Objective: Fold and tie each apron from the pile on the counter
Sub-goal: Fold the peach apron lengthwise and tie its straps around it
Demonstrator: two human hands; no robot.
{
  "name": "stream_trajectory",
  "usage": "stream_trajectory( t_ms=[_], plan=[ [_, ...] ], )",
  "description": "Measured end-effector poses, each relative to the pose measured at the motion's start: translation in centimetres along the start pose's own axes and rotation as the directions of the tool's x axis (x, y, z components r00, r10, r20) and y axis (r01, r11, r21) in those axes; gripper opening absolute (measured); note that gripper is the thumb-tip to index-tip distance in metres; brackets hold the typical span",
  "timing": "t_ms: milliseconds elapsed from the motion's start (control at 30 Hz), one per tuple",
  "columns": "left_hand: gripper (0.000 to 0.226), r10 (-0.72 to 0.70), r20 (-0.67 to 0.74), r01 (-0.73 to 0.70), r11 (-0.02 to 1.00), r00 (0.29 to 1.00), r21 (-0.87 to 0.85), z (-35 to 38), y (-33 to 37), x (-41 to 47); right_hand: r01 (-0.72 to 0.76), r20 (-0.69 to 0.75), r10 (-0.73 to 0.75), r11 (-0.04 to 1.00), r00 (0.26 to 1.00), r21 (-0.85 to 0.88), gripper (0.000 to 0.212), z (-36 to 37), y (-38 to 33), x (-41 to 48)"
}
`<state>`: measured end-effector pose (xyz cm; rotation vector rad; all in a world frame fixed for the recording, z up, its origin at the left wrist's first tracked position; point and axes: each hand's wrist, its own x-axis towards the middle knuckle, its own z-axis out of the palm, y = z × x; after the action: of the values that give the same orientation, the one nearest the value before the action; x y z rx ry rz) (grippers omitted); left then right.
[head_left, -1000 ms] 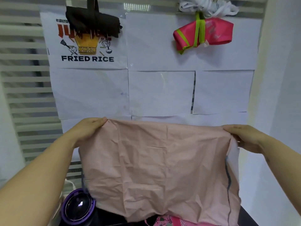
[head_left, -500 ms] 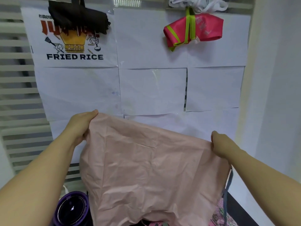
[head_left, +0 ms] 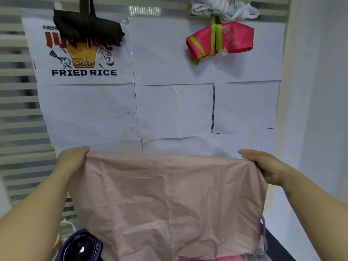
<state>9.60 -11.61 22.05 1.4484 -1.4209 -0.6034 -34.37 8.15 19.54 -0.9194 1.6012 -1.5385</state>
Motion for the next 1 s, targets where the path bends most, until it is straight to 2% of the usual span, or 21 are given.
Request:
stream_trajectory(
  t_ms=[67, 133, 167, 233, 300, 333, 433, 533, 667, 733, 767, 833, 900, 967, 1000],
  plan=[
    [0.035, 0.053, 0.045, -0.056, 0.996, 0.998, 0.069, 0.7, -0.2, 0.0, 0.109, -0.116, -0.136, 0.971, 0.984, -0.213, 0.019, 0.2, -0.1, 0.5],
    [0.042, 0.075, 0.077, -0.084, 0.989, 0.994, 0.122, 1.1, -0.2, -0.2, 0.166, -0.085, -0.209, 0.920, 0.974, -0.355, 0.018, 0.3, -0.3, 0.5],
    [0.043, 0.078, 0.090, -0.091, 0.985, 0.993, 0.145, 1.1, -0.4, -0.1, 0.159, -0.021, -0.181, 0.911, 0.983, -0.381, 0.023, 0.1, -0.3, 0.6],
    [0.045, 0.071, 0.114, -0.092, 0.977, 0.991, 0.191, 1.0, -1.0, 0.2, 0.088, 0.121, -0.039, 0.898, 0.992, -0.431, 0.046, -0.5, -0.7, 0.5],
    [0.049, 0.058, 0.132, -0.085, 0.974, 0.990, 0.210, 0.9, -1.6, 0.5, 0.044, 0.230, 0.097, 0.841, 0.968, -0.540, 0.068, -0.7, -1.1, 0.9],
    [0.049, 0.050, 0.143, -0.080, 0.973, 0.989, 0.215, 0.9, -1.8, 0.6, 0.035, 0.256, 0.145, 0.808, 0.956, -0.588, 0.070, -0.6, -1.5, 1.1],
    [0.049, 0.032, 0.173, -0.070, 0.973, 0.984, 0.219, 1.1, -1.9, 0.6, 0.012, 0.264, 0.196, 0.782, 0.944, -0.623, 0.049, 0.4, -2.7, 1.7],
    [0.051, 0.013, 0.203, -0.053, 0.980, 0.979, 0.193, 1.4, -1.9, 0.7, 0.001, 0.216, 0.162, 0.796, 0.963, -0.605, 0.022, 1.3, -3.1, 2.4],
    [0.051, 0.014, 0.182, -0.046, 0.984, 0.983, 0.172, 1.9, -2.1, 0.8, 0.049, 0.063, -0.005, 0.689, 0.998, -0.724, 0.020, 2.7, -2.7, 3.5],
    [0.045, 0.020, 0.164, -0.047, 0.985, 0.986, 0.163, 2.2, -2.2, 0.9, 0.046, 0.068, 0.007, 0.674, 0.998, -0.737, 0.023, 4.0, -2.4, 3.3],
    [0.041, 0.028, 0.158, -0.053, 0.987, 0.987, 0.151, 2.4, -2.3, 0.9, 0.023, 0.103, 0.086, 0.648, 0.991, -0.761, 0.031, 4.7, -2.1, 3.1],
    [0.037, 0.035, 0.142, -0.052, 0.992, 0.989, 0.113, 2.9, -2.1, 0.8, -0.028, 0.141, 0.294, 0.505, 0.945, -0.863, 0.056, 5.9, -1.4, 2.3],
    [0.037, 0.034, 0.117, -0.042, 0.996, 0.993, 0.073, 3.1, -1.9, 0.7, -0.040, 0.155, 0.439, 0.403, 0.885, -0.914, 0.091, 6.5, -0.5, 1.8],
    [0.043, 0.025, 0.097, -0.028, 0.999, 0.995, 0.038, 3.1, -1.6, 0.8, -0.036, 0.202, 0.534, 0.401, 0.821, -0.915, 0.129, 6.3, 0.4, 1.7],
    [0.047, 0.012, 0.084, -0.013, 1.000, 0.996, 0.017, 3.0, -1.7, 0.9, -0.020, 0.234, 0.572, 0.402, 0.786, -0.915, 0.135, 6.3, 0.7, 1.6]
  ],
)
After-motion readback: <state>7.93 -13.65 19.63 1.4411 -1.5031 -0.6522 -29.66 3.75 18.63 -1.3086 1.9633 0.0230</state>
